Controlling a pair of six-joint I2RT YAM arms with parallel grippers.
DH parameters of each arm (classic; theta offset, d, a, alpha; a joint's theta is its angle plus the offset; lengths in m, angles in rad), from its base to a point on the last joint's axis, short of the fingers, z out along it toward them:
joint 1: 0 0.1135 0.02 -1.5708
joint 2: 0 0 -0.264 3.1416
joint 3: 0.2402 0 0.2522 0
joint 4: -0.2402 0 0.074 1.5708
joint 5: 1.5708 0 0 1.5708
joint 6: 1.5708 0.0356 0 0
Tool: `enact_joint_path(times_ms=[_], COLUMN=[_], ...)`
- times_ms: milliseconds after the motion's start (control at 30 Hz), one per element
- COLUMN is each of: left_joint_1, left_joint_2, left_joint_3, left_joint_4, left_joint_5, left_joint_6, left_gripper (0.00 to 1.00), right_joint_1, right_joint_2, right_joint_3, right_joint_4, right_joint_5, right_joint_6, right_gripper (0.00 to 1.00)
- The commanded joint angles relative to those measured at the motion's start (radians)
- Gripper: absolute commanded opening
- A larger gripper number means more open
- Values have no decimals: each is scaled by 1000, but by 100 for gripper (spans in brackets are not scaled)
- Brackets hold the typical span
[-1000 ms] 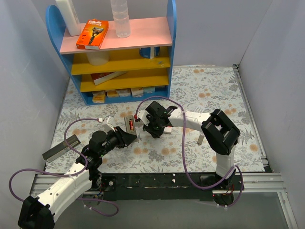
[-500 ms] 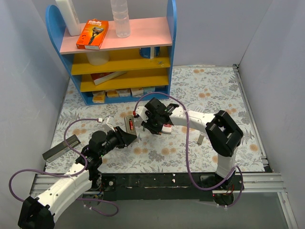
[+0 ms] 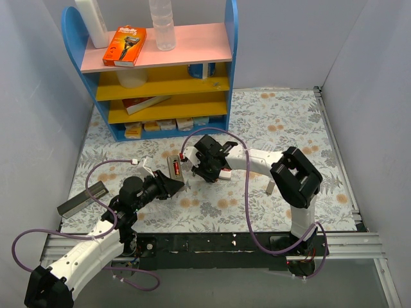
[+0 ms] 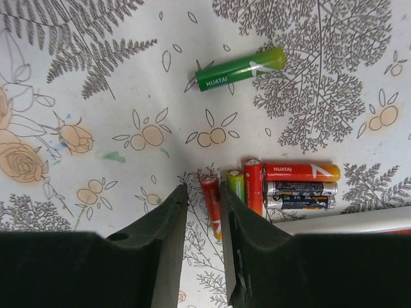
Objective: Load the batteries into the remote control
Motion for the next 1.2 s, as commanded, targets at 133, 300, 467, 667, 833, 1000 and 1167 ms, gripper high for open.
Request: enact_joint_path(times_ms=[133, 300, 467, 667, 833, 1000, 1167], left_joint_1=[-3, -2, -3, -3, -3, -2, -2], left_joint_2=[-27, -33, -39, -34, -42, -47, -54], left_joint_3=[31, 30, 26, 30, 30, 33, 39], left_joint_4=[9, 6, 12, 15, 6, -2, -22], left_joint_5=[-7, -1, 5, 11, 10, 4, -9], left_joint_6=[3, 4, 4, 12, 17, 18, 21], left_gripper=[0, 0, 0, 0, 0, 0, 0], right_joint_1=[5, 7, 31, 59, 73, 73, 71], right_joint_2=[19, 10, -24, -56, -78, -142, -269], right_joint_3=[-27, -35, -57, -107, -126, -95, -98], right_joint_4=[-2, -51, -132, -193, -194, -163, -85], right_joint_5=[18, -29, -100, -121, -77, -80, -10], right_joint_6=[-21, -101, -250, -389, -405, -296, -22], right_gripper=[33, 27, 27, 27, 33, 50, 71])
